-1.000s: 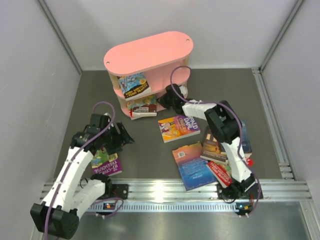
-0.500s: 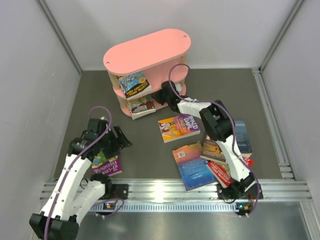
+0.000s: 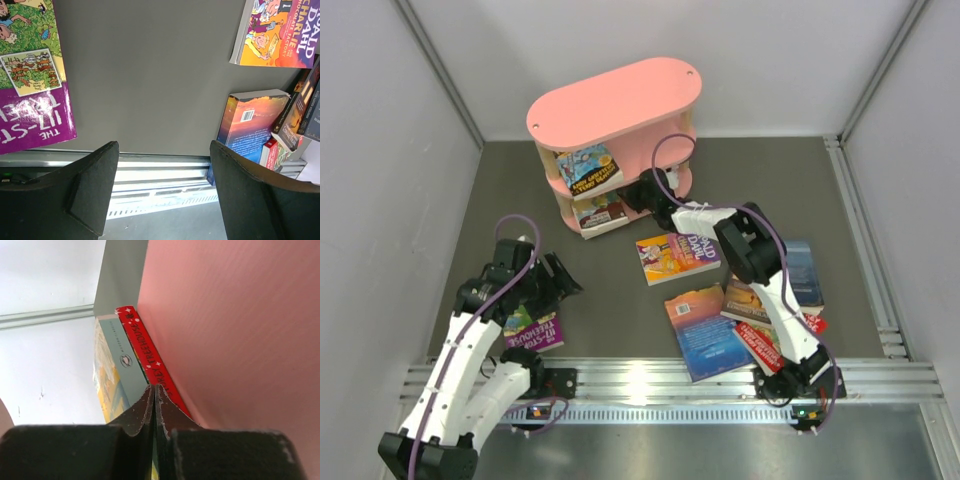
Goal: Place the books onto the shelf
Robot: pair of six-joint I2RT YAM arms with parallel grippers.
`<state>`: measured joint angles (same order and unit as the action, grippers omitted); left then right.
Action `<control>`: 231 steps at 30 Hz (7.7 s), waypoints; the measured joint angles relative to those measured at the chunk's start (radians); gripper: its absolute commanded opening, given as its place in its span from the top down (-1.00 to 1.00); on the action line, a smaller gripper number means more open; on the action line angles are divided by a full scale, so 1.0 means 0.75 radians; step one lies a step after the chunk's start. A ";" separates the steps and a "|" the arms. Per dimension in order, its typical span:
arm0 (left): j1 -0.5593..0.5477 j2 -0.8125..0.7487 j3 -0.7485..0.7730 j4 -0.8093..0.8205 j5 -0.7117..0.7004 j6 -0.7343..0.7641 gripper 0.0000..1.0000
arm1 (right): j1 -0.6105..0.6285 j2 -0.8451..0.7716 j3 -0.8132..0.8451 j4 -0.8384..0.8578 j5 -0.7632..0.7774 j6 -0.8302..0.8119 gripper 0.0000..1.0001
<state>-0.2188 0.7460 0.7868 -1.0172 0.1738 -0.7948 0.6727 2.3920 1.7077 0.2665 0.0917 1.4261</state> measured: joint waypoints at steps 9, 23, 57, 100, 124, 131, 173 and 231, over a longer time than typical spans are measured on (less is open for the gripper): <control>0.000 -0.012 -0.003 -0.004 -0.014 -0.010 -0.58 | -0.026 -0.236 -0.345 0.122 0.002 -0.020 -0.66; -0.001 0.192 0.105 -0.091 -0.278 -0.025 -0.66 | -0.133 -0.799 -0.765 -0.245 -0.080 -0.350 -0.99; 1.026 0.693 -0.094 0.278 -0.270 -0.025 -0.63 | 0.460 -0.990 -0.843 -0.727 -0.431 -0.605 -0.99; -0.075 0.665 -0.342 1.152 -0.022 -0.955 -0.52 | 0.344 -0.794 -1.034 -0.214 -0.573 -0.465 -0.99; 0.278 0.745 0.080 0.386 -0.268 0.002 -0.54 | 0.380 -0.732 -1.039 -0.061 -0.429 -0.174 -1.00; 0.280 0.821 -0.047 0.430 -0.251 0.064 -0.52 | 0.395 -0.686 -0.998 -0.037 -0.389 -0.087 -0.99; 0.269 0.517 -0.458 0.685 0.364 -0.126 -0.43 | 0.507 -0.706 -1.091 0.009 -0.224 0.030 0.63; 0.212 0.048 -0.181 0.909 0.856 -0.473 -0.28 | 0.381 -1.145 -1.368 0.907 -0.482 0.487 1.00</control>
<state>-0.0597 0.7822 0.6510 -0.3351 0.8154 -1.1492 0.9588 1.5333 0.6815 0.9466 -0.2695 1.7916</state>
